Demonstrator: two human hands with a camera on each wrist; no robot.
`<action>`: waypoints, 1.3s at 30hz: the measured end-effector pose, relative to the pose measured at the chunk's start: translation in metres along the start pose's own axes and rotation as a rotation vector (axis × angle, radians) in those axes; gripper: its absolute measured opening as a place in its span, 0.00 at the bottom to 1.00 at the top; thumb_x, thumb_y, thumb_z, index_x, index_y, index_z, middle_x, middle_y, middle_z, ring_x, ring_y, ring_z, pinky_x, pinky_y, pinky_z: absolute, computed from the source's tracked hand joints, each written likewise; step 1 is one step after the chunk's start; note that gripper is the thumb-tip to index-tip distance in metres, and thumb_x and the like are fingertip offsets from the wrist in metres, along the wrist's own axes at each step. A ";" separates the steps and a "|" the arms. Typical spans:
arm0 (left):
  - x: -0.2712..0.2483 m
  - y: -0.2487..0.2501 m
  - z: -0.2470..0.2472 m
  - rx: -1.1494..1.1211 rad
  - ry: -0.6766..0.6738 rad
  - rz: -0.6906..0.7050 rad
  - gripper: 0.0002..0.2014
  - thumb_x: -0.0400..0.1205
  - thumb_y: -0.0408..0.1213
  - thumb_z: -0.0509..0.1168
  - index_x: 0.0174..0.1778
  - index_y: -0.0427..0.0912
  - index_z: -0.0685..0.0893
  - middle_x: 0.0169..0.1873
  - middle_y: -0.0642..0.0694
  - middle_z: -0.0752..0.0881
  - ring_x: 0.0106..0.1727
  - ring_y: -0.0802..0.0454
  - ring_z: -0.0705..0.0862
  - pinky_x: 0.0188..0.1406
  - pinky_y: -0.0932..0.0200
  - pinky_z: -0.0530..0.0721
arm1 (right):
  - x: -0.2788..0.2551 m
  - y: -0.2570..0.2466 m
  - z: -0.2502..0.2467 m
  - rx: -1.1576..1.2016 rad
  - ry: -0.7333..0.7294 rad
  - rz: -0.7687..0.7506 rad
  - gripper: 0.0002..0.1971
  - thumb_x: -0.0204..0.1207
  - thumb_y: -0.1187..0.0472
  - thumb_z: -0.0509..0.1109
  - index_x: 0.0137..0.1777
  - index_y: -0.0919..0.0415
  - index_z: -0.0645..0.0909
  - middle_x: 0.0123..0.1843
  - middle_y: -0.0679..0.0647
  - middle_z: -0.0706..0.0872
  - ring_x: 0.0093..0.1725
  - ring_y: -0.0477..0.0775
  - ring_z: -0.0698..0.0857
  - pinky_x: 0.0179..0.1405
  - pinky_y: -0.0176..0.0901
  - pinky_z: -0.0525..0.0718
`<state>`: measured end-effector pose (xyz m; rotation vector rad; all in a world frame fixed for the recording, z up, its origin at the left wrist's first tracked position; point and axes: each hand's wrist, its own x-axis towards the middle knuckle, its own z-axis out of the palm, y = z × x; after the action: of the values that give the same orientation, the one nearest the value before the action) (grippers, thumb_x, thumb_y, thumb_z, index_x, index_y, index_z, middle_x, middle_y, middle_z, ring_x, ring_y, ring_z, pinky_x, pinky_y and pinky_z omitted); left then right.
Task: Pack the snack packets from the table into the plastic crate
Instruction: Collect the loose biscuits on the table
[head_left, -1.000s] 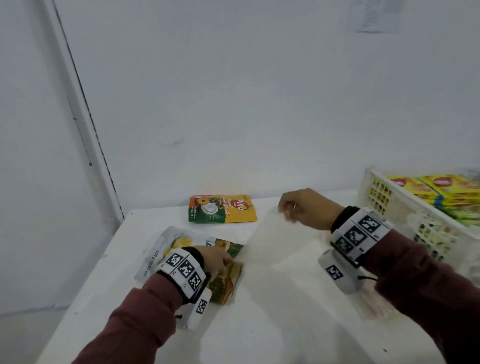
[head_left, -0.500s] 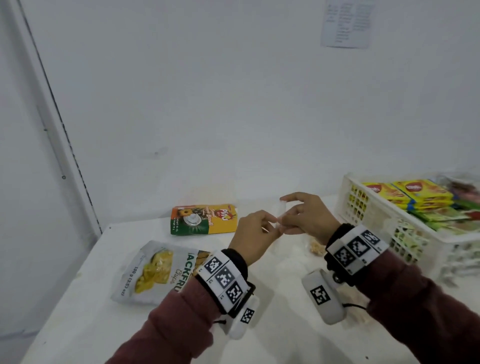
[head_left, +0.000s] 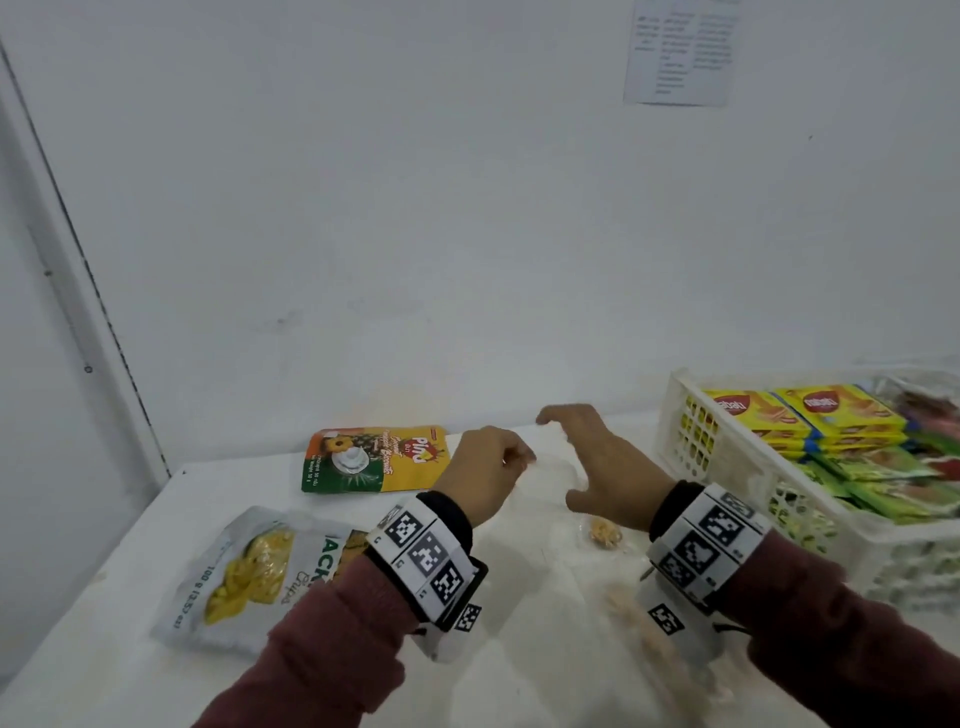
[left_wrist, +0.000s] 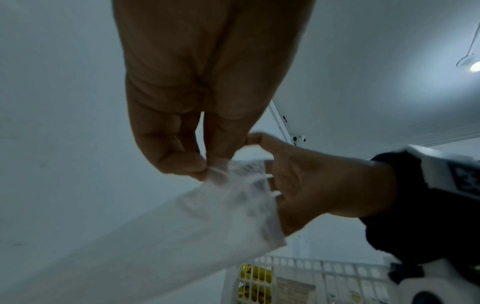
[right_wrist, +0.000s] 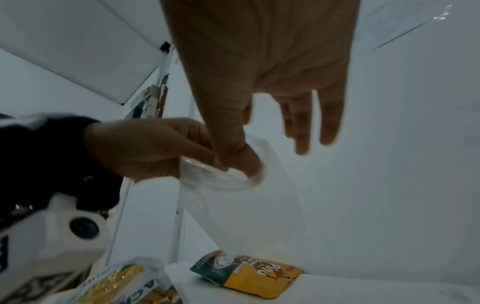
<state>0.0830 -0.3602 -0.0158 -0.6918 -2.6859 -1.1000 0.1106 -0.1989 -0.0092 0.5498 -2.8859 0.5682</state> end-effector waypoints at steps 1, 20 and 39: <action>0.001 0.005 0.001 0.041 -0.012 0.022 0.11 0.82 0.28 0.59 0.52 0.34 0.87 0.52 0.39 0.87 0.46 0.50 0.82 0.38 0.73 0.69 | 0.003 0.002 0.000 -0.040 0.019 -0.087 0.24 0.67 0.68 0.69 0.62 0.51 0.70 0.69 0.49 0.66 0.50 0.58 0.81 0.47 0.52 0.83; 0.009 0.012 0.038 0.409 -0.050 0.041 0.13 0.82 0.26 0.58 0.53 0.39 0.87 0.60 0.46 0.80 0.57 0.50 0.79 0.53 0.66 0.72 | 0.021 0.055 0.007 -0.142 -0.162 -0.019 0.21 0.80 0.48 0.62 0.71 0.51 0.71 0.76 0.49 0.66 0.66 0.52 0.77 0.61 0.43 0.76; 0.017 0.017 0.047 0.251 0.040 -0.208 0.20 0.79 0.37 0.66 0.68 0.40 0.78 0.64 0.45 0.77 0.65 0.49 0.76 0.62 0.60 0.75 | 0.031 0.072 0.008 0.217 -0.239 -0.108 0.22 0.78 0.52 0.67 0.72 0.55 0.71 0.67 0.50 0.76 0.52 0.44 0.74 0.56 0.34 0.71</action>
<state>0.0773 -0.3107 -0.0336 -0.3510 -2.8413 -0.7848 0.0538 -0.1502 -0.0336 0.8543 -3.0080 0.8588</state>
